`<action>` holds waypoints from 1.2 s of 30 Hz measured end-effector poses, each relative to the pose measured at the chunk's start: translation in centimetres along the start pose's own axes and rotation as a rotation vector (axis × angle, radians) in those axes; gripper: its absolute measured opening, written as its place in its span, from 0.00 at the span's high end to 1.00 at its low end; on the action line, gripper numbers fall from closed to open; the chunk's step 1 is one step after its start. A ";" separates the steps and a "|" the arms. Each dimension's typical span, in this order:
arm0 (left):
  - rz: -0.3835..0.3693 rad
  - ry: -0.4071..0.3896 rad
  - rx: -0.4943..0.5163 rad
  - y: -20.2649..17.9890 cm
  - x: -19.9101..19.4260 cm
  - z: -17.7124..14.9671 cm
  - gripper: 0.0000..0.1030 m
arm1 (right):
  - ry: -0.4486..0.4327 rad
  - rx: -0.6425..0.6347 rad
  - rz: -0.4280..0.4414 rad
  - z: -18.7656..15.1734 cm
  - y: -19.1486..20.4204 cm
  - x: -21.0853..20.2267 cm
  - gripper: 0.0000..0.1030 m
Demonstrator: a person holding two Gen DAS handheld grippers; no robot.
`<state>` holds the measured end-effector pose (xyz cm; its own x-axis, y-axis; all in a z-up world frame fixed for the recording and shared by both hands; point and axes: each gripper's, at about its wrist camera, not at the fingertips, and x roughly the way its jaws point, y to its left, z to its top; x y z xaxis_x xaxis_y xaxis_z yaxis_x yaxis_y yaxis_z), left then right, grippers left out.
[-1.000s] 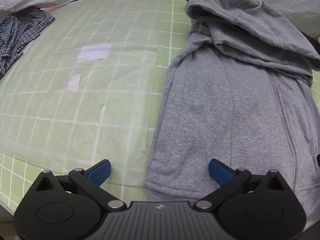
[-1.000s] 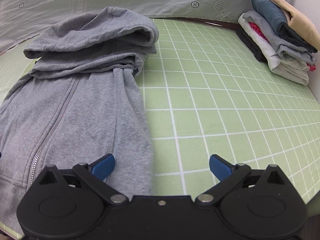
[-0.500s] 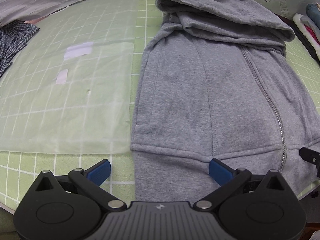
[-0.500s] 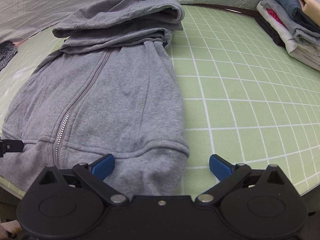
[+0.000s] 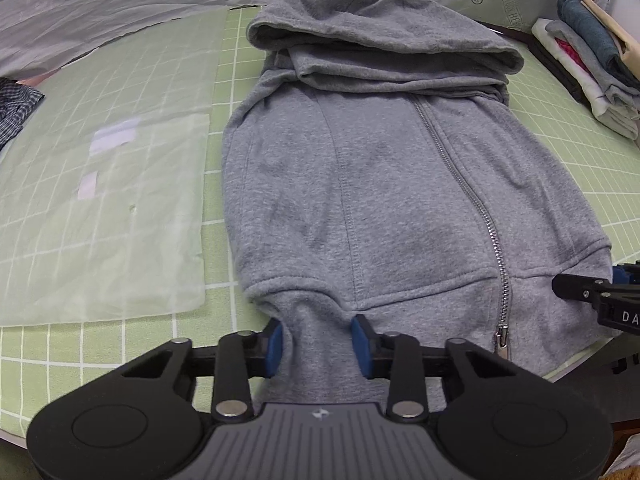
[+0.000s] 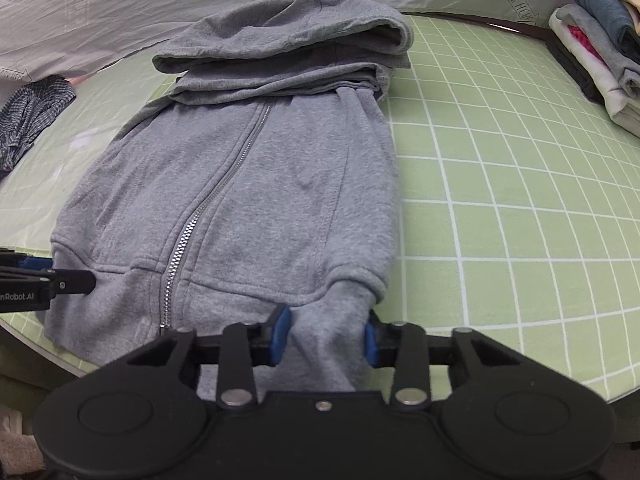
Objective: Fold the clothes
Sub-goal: 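Pinch the hoodie hem with both grippers and lift it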
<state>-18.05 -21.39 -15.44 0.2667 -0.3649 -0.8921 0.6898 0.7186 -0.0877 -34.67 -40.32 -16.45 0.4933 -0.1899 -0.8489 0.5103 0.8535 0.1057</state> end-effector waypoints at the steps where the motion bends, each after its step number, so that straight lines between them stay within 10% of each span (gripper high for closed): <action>1: -0.018 0.003 -0.011 0.0 0.0 0.2 0.88 | 0.000 0.000 0.010 0.1 0.0 -0.2 0.80; 13: -0.181 -0.170 -0.181 1.7 -5.8 8.6 0.89 | -0.206 0.198 0.195 7.9 -3.6 -5.3 0.88; 25: -0.202 -0.426 -0.219 2.8 -4.8 24.1 0.90 | -0.452 0.256 0.180 21.0 -6.8 -3.2 0.92; 36: -0.216 -0.157 -0.462 7.6 11.0 32.7 0.87 | -0.175 0.407 0.094 27.8 -10.4 12.7 0.89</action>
<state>12.14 -39.28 -11.41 0.2733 -0.5923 -0.7580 0.3813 0.7901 -0.4799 -14.14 -65.14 -13.89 0.6445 -0.2303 -0.7291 0.6758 0.6175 0.4024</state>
